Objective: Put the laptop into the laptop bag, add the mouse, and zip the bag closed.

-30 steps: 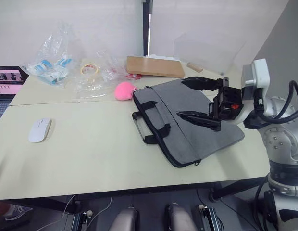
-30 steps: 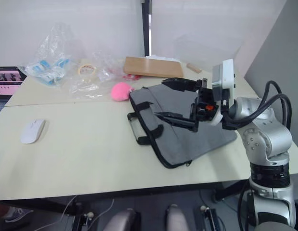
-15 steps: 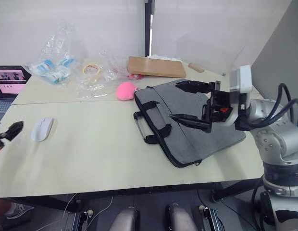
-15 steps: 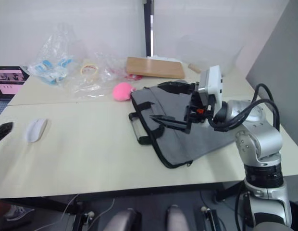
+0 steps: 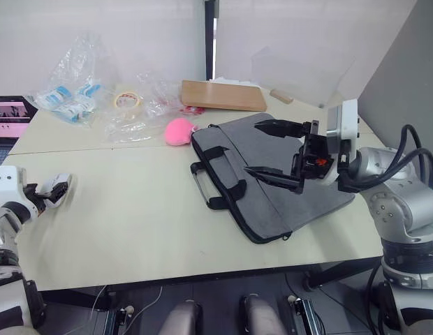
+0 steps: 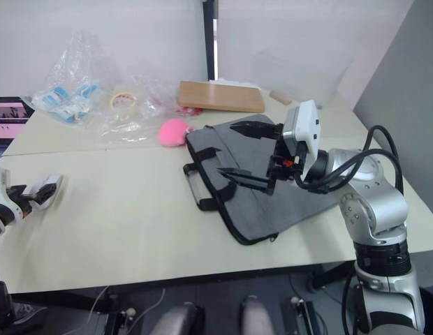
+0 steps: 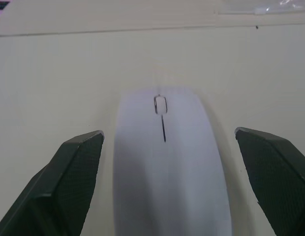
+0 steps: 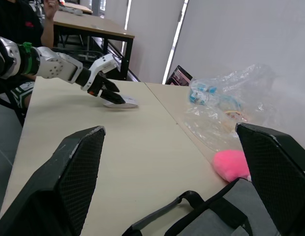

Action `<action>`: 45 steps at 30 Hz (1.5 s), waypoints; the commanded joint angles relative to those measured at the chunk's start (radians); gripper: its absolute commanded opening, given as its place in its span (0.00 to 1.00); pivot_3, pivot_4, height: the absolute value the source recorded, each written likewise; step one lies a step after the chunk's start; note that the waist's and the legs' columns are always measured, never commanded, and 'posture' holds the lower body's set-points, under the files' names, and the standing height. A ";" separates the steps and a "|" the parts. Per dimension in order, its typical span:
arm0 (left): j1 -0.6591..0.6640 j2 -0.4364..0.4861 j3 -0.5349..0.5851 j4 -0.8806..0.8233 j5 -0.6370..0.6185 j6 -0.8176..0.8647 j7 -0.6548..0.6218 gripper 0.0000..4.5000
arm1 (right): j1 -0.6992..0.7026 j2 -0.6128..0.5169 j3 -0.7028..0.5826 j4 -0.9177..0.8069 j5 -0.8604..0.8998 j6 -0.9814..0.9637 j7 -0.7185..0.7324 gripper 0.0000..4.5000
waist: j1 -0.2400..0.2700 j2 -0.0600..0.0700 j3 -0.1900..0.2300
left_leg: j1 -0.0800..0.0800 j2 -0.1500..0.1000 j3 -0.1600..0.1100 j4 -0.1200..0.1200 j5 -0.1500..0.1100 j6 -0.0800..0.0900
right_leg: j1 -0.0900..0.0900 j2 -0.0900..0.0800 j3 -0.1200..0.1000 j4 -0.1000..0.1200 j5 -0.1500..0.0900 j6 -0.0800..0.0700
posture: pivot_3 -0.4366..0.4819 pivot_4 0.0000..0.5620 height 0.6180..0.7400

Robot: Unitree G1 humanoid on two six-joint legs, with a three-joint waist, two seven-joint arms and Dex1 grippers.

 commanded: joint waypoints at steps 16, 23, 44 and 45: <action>-0.057 -0.010 -0.014 0.059 0.028 -0.027 0.042 0.68 | -0.032 0.001 -0.007 -0.028 -0.016 -0.004 -0.034 1.00 | 0.001 0.000 0.000 | 0.000 0.000 0.000 0.002 0.000 0.000 | 0.000 0.000 0.000 0.000 0.000 0.000 | 0.48 0.27 1.00; -0.044 -0.004 -0.011 0.037 0.021 -0.015 0.028 0.64 | -0.025 0.033 0.006 -0.044 -0.043 -0.018 -0.069 1.00 | 0.001 0.000 0.000 | 0.000 0.000 0.000 0.002 0.000 0.000 | 0.000 0.000 0.000 0.000 0.000 0.000 | 0.48 0.27 1.00; 0.367 -0.106 0.018 -0.927 -0.201 0.284 -0.135 0.64 | -0.042 0.087 0.456 -0.045 -0.507 0.276 -0.340 1.00 | -0.002 0.000 0.000 | -0.007 0.000 0.000 0.005 0.000 0.000 | -0.008 0.001 0.002 0.003 0.001 -0.001 | 0.48 0.27 1.00; 0.367 -0.110 0.014 -0.940 -0.200 0.289 -0.127 0.64 | -0.044 0.106 0.481 -0.026 -0.539 0.272 -0.361 1.00 | -0.003 0.000 0.000 | -0.007 0.000 0.000 0.005 0.000 0.000 | -0.008 0.001 0.003 0.003 0.001 -0.001 | 0.48 0.27 1.00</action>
